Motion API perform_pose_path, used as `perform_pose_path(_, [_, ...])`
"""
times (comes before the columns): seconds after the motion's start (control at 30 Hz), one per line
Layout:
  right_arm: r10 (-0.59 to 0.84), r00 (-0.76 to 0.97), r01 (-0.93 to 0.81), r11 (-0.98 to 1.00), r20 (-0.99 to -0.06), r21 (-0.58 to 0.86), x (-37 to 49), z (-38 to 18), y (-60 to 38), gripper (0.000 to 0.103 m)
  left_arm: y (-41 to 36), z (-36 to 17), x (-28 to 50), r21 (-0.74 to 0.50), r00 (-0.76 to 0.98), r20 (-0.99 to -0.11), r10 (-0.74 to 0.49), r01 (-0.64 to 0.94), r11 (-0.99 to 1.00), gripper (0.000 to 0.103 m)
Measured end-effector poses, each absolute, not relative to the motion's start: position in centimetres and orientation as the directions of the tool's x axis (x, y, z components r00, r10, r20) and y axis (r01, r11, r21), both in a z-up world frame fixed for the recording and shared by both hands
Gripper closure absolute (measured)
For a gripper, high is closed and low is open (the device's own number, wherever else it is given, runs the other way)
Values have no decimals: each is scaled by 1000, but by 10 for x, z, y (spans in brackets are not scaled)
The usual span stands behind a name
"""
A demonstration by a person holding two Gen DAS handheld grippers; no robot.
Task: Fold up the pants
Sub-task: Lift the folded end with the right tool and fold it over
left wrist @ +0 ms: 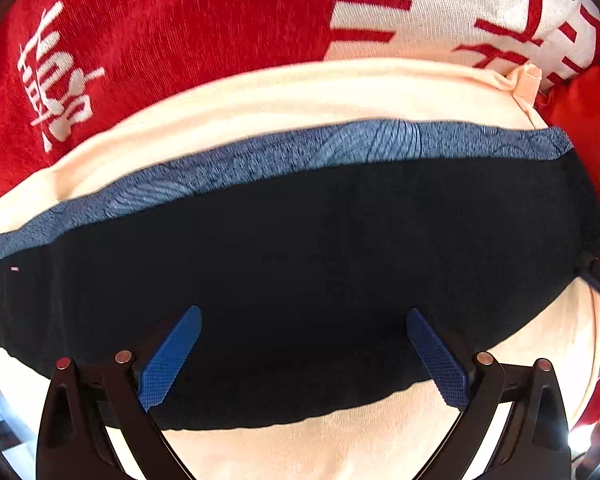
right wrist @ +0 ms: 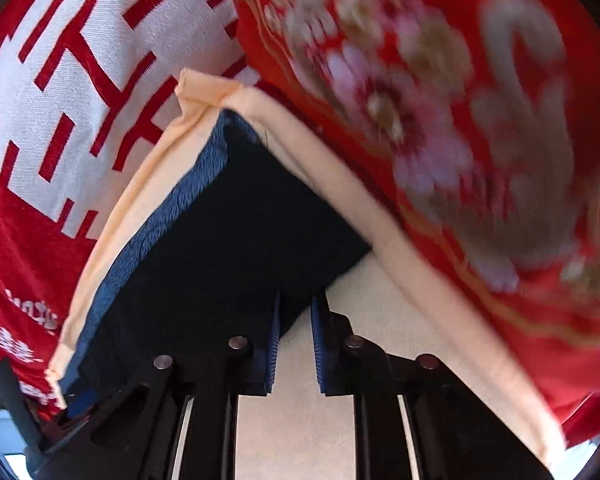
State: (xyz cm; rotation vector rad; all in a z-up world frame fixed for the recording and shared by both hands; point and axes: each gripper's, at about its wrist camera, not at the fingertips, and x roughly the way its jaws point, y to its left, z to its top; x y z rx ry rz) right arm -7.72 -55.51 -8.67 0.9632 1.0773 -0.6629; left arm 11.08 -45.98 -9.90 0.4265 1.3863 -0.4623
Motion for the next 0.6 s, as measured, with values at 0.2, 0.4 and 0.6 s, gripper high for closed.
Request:
perform_pose_path(0.2, [-78, 320, 816, 530, -944, 233, -70, -66, -550, 79, -488, -100, 115, 19, 131, -989, -63, 545, 838, 0])
perform_pose_path(0.4, [-79, 376, 734, 633, -923, 245, -59, -45, -540, 77, -507, -120, 107, 4, 106, -992, -62, 529, 848, 0])
perform_pose_path(0.6, [-65, 272, 827, 525, -960, 198, -80, -76, -558, 64, -530, -120, 99, -4, 115, -990, -79, 544, 839, 0])
